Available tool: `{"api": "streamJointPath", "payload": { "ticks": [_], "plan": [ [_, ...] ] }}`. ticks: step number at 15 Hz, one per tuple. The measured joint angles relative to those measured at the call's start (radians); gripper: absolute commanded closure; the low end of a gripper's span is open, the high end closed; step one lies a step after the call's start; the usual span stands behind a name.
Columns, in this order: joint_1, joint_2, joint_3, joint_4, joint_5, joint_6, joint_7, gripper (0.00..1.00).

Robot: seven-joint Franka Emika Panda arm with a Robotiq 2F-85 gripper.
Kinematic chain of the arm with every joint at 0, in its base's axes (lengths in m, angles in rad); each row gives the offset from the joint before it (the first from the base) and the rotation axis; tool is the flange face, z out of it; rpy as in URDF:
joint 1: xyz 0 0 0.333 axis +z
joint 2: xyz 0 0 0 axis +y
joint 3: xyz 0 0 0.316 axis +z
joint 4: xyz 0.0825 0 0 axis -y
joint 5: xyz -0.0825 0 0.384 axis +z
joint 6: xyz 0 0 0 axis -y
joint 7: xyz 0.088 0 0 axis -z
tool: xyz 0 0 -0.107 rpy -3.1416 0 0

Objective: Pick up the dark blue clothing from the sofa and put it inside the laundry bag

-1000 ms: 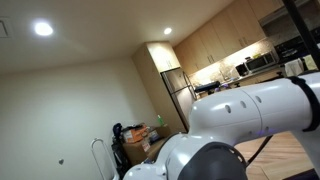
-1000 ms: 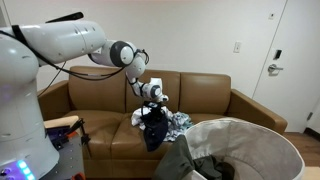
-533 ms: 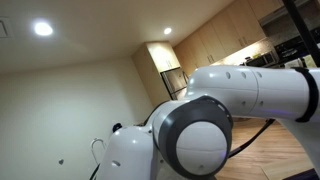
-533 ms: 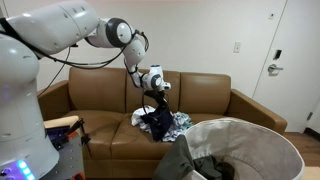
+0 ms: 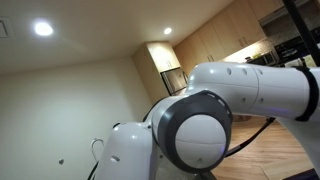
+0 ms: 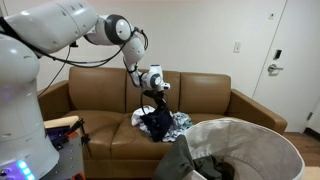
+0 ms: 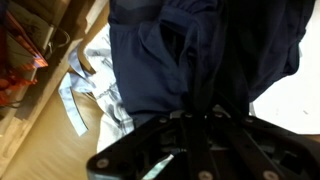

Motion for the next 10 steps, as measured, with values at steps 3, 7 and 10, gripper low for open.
{"api": "streamJointPath", "payload": {
  "ticks": [3,7,10],
  "plan": [
    [-0.011,-0.079,0.0,-0.072,0.017,-0.16,0.018,0.98],
    [-0.067,-0.265,0.025,-0.268,0.08,-0.278,0.031,0.98],
    [-0.101,-0.394,0.041,-0.417,0.111,-0.276,0.075,0.91]
  ]
}}
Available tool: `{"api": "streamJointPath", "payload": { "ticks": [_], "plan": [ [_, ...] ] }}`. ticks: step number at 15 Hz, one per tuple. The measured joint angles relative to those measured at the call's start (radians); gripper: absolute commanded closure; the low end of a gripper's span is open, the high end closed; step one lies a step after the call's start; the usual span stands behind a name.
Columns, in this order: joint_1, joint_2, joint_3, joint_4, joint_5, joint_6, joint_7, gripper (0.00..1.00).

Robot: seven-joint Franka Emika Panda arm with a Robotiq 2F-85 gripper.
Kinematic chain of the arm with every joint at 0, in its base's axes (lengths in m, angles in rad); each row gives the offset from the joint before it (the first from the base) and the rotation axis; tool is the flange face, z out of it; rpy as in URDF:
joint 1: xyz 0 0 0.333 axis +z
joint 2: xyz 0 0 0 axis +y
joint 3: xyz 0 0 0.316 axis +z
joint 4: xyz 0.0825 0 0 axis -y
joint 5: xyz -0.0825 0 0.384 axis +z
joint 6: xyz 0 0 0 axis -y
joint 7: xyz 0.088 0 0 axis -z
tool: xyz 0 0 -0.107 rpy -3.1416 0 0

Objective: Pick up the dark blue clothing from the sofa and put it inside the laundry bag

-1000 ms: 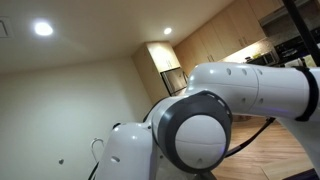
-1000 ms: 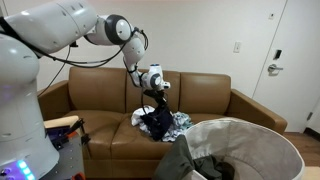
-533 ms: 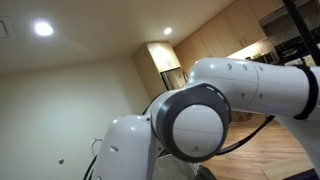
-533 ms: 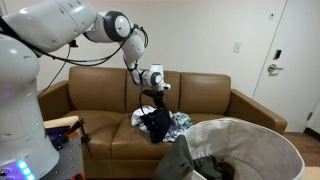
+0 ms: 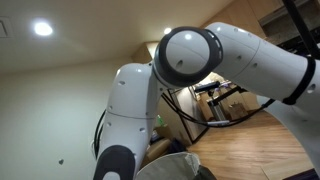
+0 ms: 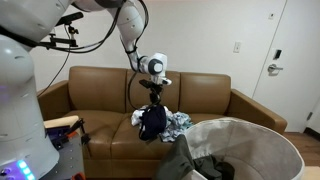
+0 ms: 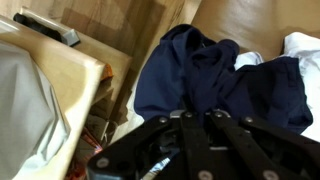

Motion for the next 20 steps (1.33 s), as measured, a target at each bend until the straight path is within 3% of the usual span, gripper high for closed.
{"api": "streamJointPath", "payload": {
  "ticks": [1,8,12,20],
  "plan": [
    [-0.002,-0.028,0.001,-0.033,0.001,0.001,0.008,0.98],
    [-0.028,-0.1,0.008,-0.05,-0.002,-0.007,0.014,0.98],
    [-0.112,-0.285,0.012,-0.126,0.093,-0.006,0.02,0.98],
    [-0.294,-0.72,0.002,-0.393,0.239,-0.004,0.075,0.98]
  ]
}}
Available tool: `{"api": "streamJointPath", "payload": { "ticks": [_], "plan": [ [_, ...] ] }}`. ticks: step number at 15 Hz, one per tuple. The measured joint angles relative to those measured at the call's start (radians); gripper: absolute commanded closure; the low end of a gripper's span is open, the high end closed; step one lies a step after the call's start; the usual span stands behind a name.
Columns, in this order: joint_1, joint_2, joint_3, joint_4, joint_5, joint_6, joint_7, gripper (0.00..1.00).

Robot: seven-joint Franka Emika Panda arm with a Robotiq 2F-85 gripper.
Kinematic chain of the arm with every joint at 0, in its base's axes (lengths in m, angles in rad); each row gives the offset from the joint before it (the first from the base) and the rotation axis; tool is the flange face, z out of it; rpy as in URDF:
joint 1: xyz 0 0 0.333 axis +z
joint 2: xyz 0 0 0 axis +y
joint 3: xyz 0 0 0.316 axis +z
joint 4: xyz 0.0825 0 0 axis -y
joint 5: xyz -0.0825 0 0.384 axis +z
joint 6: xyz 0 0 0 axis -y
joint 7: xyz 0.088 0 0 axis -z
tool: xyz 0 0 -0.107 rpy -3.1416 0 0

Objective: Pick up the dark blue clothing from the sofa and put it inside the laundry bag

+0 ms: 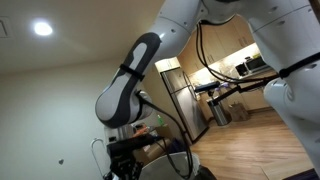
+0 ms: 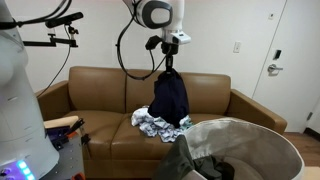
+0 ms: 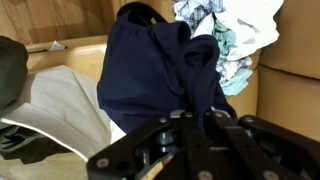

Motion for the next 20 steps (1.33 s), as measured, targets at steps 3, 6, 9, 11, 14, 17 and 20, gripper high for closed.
{"api": "streamJointPath", "payload": {
  "ticks": [3,6,9,11,14,17,20],
  "plan": [
    [-0.047,-0.18,0.0,-0.098,0.002,0.016,0.04,0.91],
    [-0.055,-0.257,0.002,-0.149,0.002,0.018,0.046,0.98],
    [-0.065,-0.254,0.014,-0.15,0.001,0.025,0.05,0.98],
    [-0.102,-0.272,0.013,-0.13,0.002,0.025,0.074,0.98],
    [-0.191,-0.351,-0.039,-0.086,0.003,-0.014,0.084,0.98],
    [-0.293,-0.409,-0.108,-0.04,0.003,-0.042,0.084,0.98],
    [-0.365,-0.386,-0.164,-0.033,0.028,0.034,0.084,0.98]
  ]
}}
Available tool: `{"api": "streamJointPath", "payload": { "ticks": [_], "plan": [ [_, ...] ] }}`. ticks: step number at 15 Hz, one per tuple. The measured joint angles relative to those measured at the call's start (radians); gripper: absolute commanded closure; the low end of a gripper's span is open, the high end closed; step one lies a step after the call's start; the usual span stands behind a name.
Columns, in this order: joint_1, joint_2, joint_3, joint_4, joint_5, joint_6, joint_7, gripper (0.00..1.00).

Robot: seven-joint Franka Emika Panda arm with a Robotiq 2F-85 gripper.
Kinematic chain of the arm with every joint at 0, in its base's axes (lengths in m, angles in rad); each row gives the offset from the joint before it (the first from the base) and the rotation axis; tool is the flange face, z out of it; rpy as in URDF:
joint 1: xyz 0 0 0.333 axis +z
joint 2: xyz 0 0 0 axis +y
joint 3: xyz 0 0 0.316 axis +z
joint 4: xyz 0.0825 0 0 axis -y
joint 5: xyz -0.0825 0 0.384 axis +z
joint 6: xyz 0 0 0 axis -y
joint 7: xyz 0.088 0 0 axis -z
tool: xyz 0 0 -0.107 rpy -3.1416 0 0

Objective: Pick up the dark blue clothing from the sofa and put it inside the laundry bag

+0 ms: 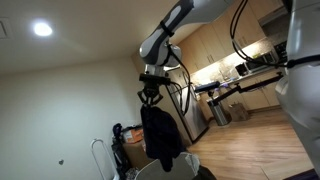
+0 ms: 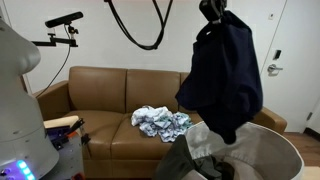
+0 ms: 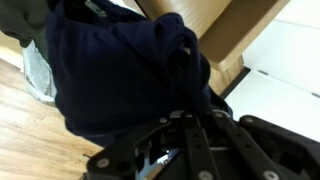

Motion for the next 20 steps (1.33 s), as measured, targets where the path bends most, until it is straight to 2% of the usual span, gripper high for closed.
{"api": "streamJointPath", "payload": {
  "ticks": [4,7,8,9,10,11,15,18,20],
  "plan": [
    [0.003,0.133,0.013,-0.065,0.113,0.31,0.07,0.98],
    [0.064,0.276,0.045,-0.112,0.222,0.51,0.12,0.98],
    [0.095,0.33,0.05,-0.117,0.273,0.549,0.124,0.91],
    [0.112,0.37,0.052,-0.116,0.281,0.568,0.124,0.91],
    [0.114,0.383,0.052,-0.113,0.28,0.57,0.124,0.91],
    [0.112,0.379,0.05,-0.111,0.279,0.569,0.124,0.98],
    [0.109,0.364,0.035,-0.108,0.298,0.536,0.121,0.98],
    [0.106,0.399,-0.016,-0.062,0.374,0.344,0.074,0.98],
    [0.084,0.472,-0.048,-0.009,0.375,0.219,0.07,0.98]
  ]
}}
